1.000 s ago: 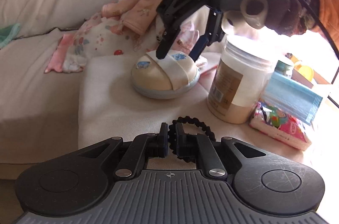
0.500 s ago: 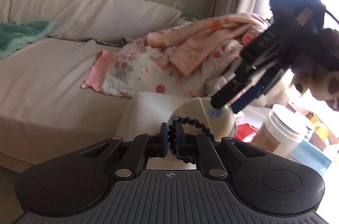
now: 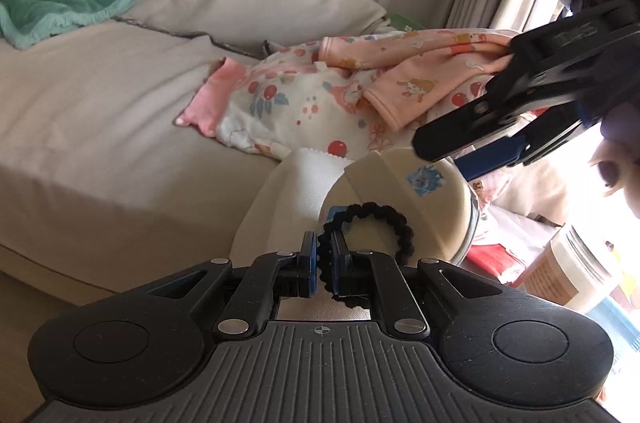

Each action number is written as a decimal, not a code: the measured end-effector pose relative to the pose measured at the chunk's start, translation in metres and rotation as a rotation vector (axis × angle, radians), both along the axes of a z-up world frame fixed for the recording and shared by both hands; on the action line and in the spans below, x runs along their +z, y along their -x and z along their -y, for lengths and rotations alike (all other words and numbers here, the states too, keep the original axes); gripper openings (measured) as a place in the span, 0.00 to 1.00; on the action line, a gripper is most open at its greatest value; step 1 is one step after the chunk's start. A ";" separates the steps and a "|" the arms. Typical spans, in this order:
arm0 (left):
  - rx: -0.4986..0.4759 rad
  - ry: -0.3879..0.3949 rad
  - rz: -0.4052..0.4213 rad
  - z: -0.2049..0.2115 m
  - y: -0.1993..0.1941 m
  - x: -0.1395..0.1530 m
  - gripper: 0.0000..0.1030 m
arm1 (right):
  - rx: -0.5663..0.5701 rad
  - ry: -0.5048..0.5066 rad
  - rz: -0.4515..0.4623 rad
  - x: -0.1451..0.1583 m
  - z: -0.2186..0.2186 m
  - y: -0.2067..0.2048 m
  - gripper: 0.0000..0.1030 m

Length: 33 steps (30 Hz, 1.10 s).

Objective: Organize soft objects
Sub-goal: 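Grasp the cream zippered pouch with the right gripper and lift it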

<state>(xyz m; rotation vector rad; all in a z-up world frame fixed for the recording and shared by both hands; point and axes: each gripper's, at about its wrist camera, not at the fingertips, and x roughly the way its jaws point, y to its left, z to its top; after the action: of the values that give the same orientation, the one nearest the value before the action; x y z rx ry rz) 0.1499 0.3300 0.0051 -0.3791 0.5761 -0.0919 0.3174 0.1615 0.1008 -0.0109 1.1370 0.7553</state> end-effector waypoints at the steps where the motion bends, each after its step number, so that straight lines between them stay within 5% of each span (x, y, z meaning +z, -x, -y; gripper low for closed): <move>1: 0.002 -0.002 -0.002 0.000 -0.001 -0.001 0.09 | -0.027 0.011 -0.005 -0.002 -0.001 -0.004 0.63; 7: 0.003 0.011 -0.018 -0.002 -0.004 -0.010 0.09 | -0.145 0.113 -0.144 -0.040 -0.002 -0.029 0.63; 15: -0.009 0.013 -0.026 -0.003 -0.006 -0.012 0.09 | -0.201 0.102 -0.194 -0.049 -0.004 -0.042 0.73; 19: -0.002 -0.009 -0.032 -0.001 -0.006 -0.010 0.08 | -0.201 0.060 -0.212 -0.048 0.005 -0.038 0.68; 25: -0.014 -0.024 -0.041 0.001 -0.007 -0.008 0.07 | -0.077 -0.037 -0.129 -0.011 0.018 -0.013 0.49; 29: -0.014 -0.014 -0.045 -0.002 -0.006 -0.009 0.07 | -0.007 -0.018 -0.038 -0.001 0.005 0.001 0.49; 33: -0.022 -0.029 -0.045 0.001 -0.006 -0.009 0.07 | -0.056 0.069 0.015 -0.009 -0.006 -0.006 0.51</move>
<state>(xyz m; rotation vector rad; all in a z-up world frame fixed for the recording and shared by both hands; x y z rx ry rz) 0.1555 0.3293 -0.0044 -0.3471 0.6256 -0.0957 0.3233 0.1680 0.0920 -0.0426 1.1441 0.6647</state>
